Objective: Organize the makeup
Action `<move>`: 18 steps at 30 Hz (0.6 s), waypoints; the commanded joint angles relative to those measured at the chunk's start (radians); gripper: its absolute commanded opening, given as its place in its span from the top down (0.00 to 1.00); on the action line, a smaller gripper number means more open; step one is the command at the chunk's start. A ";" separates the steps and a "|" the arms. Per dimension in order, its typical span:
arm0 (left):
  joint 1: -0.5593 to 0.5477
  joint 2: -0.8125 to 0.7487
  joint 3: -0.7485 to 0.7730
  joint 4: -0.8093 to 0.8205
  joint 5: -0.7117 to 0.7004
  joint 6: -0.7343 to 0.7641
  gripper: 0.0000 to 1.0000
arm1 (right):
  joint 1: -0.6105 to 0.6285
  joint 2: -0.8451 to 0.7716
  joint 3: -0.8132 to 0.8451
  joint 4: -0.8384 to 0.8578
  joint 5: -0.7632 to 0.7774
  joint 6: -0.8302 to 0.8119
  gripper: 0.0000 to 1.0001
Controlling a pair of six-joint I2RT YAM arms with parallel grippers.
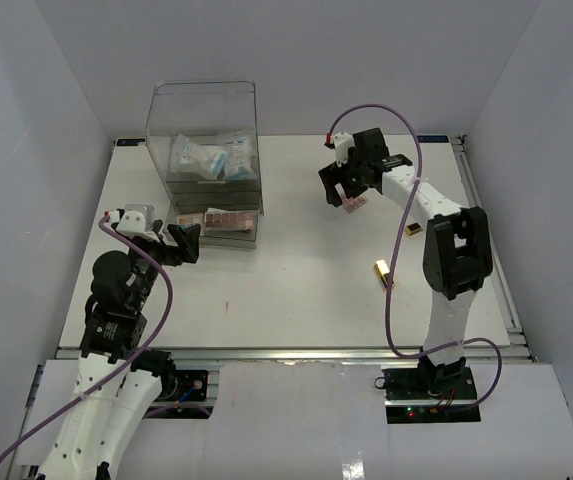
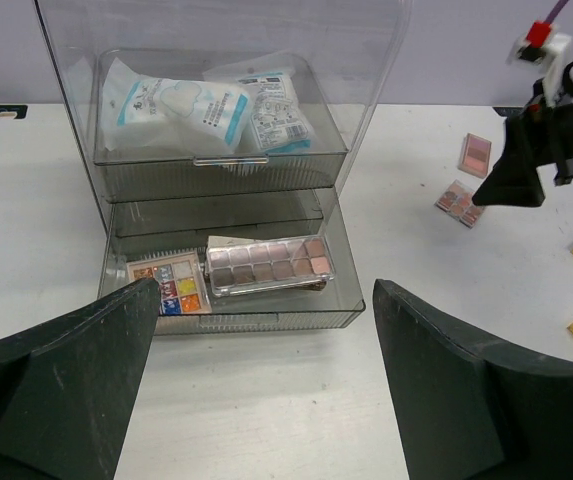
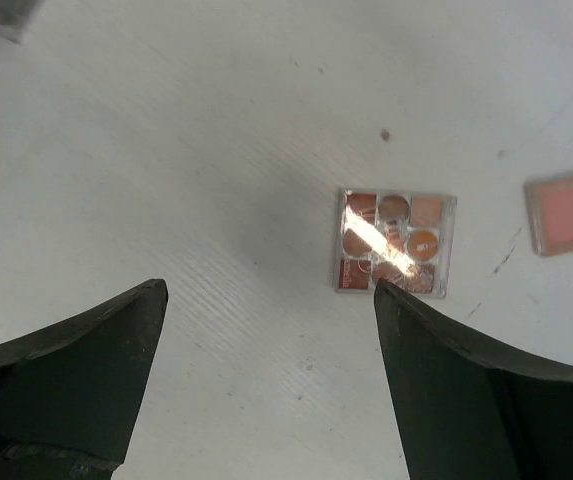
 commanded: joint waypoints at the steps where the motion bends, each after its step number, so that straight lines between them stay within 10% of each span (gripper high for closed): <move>1: 0.007 0.008 -0.001 0.016 0.022 -0.002 0.02 | 0.026 0.111 0.060 -0.012 0.245 0.043 0.10; 18: 0.007 0.024 0.000 0.016 0.036 -0.001 0.02 | -0.053 0.281 0.193 -0.026 0.224 -0.174 0.10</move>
